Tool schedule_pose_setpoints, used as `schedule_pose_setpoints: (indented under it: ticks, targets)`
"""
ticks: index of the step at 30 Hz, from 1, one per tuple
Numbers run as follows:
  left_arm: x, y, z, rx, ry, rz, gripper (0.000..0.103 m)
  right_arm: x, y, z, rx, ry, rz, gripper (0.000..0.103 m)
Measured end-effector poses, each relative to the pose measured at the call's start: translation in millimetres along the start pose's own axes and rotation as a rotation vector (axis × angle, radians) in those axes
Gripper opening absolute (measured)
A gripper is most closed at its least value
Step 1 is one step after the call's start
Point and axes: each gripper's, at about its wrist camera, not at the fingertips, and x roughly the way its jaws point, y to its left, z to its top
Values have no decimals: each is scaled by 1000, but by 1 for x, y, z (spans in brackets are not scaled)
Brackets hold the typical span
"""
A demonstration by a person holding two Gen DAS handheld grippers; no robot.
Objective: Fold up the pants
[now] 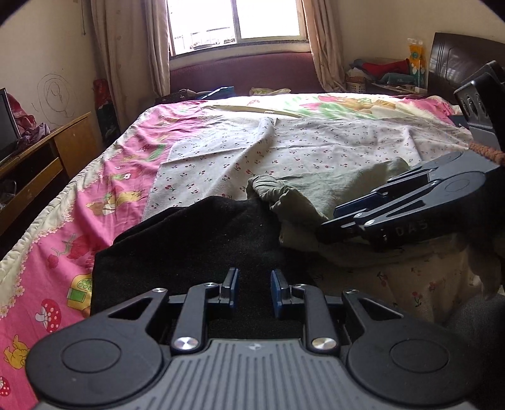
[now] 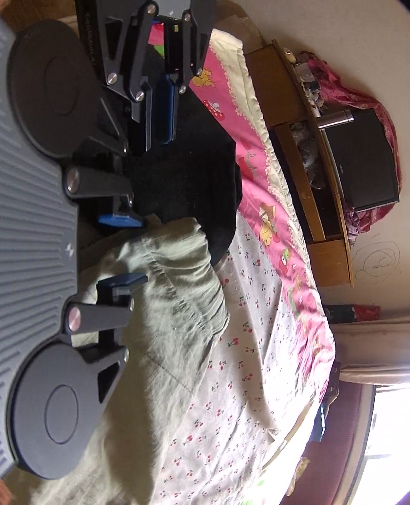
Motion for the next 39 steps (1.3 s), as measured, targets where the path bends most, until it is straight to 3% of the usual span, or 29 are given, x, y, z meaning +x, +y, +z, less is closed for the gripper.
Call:
schedule_pose_setpoints:
  ticks: [3, 6, 10, 14, 17, 21, 23, 28, 33, 35, 36, 37, 39]
  targets:
    - [-4, -18, 16, 28, -49, -24, 39, -48, -35, -14, 80, -61, -44, 37]
    - [-1, -49, 36, 64, -97, -105, 40, -97, -85, -36, 179, -65, -182, 37]
    - [21, -119, 62, 163, -136, -263, 42, -166, -166, -68, 316, -36, -446, 37]
    - [65, -209, 82, 200, -105, -448, 43, -229, -260, -95, 455, -7, -707, 37]
    - [97, -283, 96, 243, -74, -579, 43, -261, -319, -107, 544, -7, -797, 37]
    - [130, -355, 108, 310, -43, -661, 45, -279, -388, -105, 547, 17, -850, 40]
    - [144, -379, 112, 327, -20, -663, 46, -282, -415, -102, 580, 18, -837, 44]
    - [158, -409, 106, 368, 13, -661, 49, -267, -466, -104, 777, 40, -728, 48]
    - [152, -419, 99, 400, 0, -621, 50, -239, -481, -108, 824, 93, -733, 52]
    - [149, -420, 99, 401, 0, -619, 50, -238, -479, -106, 799, 86, -747, 46]
    - [147, -420, 99, 406, 0, -615, 50, -241, -479, -107, 806, 73, -746, 28]
    - [146, -419, 99, 413, -2, -611, 50, -247, -482, -108, 834, 58, -730, 3]
    - [143, -418, 101, 421, -11, -602, 48, -261, -487, -113, 902, 20, -676, 1]
